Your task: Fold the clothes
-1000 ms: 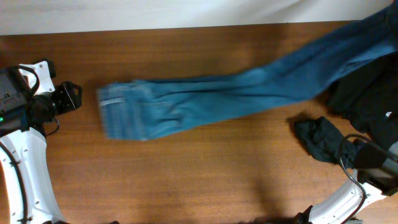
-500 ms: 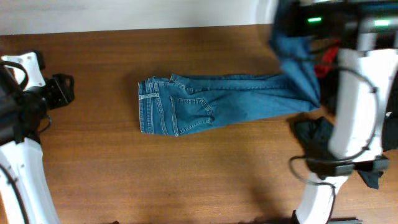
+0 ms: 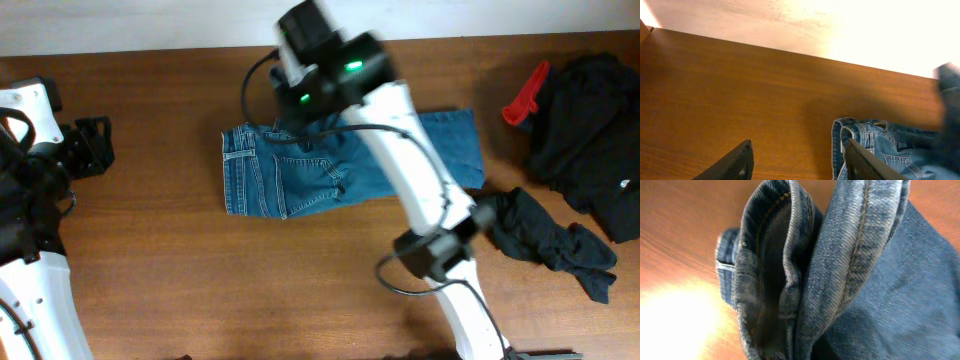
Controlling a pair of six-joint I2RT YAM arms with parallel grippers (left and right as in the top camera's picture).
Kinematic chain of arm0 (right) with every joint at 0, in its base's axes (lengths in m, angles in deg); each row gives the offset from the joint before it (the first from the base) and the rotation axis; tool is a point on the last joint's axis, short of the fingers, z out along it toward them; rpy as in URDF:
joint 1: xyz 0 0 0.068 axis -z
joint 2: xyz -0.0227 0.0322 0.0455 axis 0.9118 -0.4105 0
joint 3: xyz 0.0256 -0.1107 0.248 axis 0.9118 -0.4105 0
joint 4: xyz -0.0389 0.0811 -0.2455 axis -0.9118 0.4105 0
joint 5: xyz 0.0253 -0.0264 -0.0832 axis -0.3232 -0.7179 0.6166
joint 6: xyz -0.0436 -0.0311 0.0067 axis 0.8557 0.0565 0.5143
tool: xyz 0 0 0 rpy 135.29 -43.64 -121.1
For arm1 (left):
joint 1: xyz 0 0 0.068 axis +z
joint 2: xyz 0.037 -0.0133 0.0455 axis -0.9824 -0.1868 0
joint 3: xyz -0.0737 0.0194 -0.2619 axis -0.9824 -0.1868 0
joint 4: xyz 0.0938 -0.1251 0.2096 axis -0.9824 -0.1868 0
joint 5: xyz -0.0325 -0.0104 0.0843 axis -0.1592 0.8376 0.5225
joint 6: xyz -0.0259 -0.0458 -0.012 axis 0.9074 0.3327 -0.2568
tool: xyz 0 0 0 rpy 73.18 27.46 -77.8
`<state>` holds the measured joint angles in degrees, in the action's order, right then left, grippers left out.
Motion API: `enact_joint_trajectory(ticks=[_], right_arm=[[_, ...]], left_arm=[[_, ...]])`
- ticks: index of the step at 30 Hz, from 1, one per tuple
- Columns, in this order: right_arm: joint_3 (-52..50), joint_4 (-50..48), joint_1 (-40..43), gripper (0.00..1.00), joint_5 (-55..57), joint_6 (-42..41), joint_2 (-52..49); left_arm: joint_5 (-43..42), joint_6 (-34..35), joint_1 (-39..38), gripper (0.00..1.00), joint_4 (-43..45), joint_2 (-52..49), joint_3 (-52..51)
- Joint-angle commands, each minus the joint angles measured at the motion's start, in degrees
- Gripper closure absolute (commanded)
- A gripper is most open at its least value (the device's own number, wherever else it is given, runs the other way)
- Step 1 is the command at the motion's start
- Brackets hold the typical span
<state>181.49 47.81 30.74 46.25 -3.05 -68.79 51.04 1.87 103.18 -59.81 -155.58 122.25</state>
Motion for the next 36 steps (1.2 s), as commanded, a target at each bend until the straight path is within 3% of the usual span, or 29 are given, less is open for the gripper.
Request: enact_joint_trajectory(ticks=[1,4,5,7,10,14,21,23,24,26,27,30,32,36], right_arm=[[-0.2,-1.5,-3.4,0.96,-0.9,-2.4,-5.0],[-0.2,-2.1,-6.1,0.96,-3.7,-2.3,-8.2],[-0.2,-2.1,-6.8,0.90,-3.7,-2.3,-8.9],[-0.2,-1.8,-8.2,0.61,-3.4,-1.7,-9.4],[0.0,-1.1,-9.2,0.42,1.2,-1.6,-9.0],[0.0,0.7,-7.3,0.34,5.6,-3.5,-5.7],[0.2,1.9,2.5,0.32,1.2,-6.2,2.2],[0.2,1.9,5.1,0.34,-1.4,-4.6,3.7],[0.2,2.1,6.8,0.43,-1.6,-4.6,4.4],[0.2,2.8,9.9,0.70,-1.6,-5.0,5.4],[0.2,2.9,11.4,0.75,-2.6,-5.7,5.7],[0.2,3.2,14.1,0.76,-9.3,-5.7,5.8],[0.2,4.5,14.9,0.95,-8.4,-5.7,5.6],[0.2,4.9,16.2,0.96,-5.0,-5.7,5.9]], left_arm=[[-0.2,0.2,-0.2,0.42,0.0,1.0,1.1],[-0.2,0.2,-0.2,0.42,-0.1,1.0,1.1],[-0.2,0.2,-0.2,0.42,-0.1,1.0,1.1],[-0.2,0.2,-0.2,0.42,-0.2,1.0,1.1],[-0.2,0.2,-0.2,0.41,-0.7,1.0,1.1],[-0.3,0.2,-0.2,0.41,-0.9,1.0,1.1],[-1.7,0.1,-1.7,0.41,-0.9,0.3,1.1],[-1.7,0.2,-3.0,0.42,-0.9,-0.3,1.1],[-1.7,0.2,-3.9,0.49,-0.8,-0.6,1.1],[-1.7,0.2,-6.3,0.80,-0.5,-1.5,1.1],[-1.7,0.1,-7.7,0.87,-0.3,-2.2,1.1],[-1.7,-0.7,-12.2,0.92,0.2,-4.7,1.1],[-1.8,-0.7,-15.1,0.94,1.3,-6.5,1.1],[-1.7,-1.1,-23.2,0.99,4.6,-11.7,1.0]])
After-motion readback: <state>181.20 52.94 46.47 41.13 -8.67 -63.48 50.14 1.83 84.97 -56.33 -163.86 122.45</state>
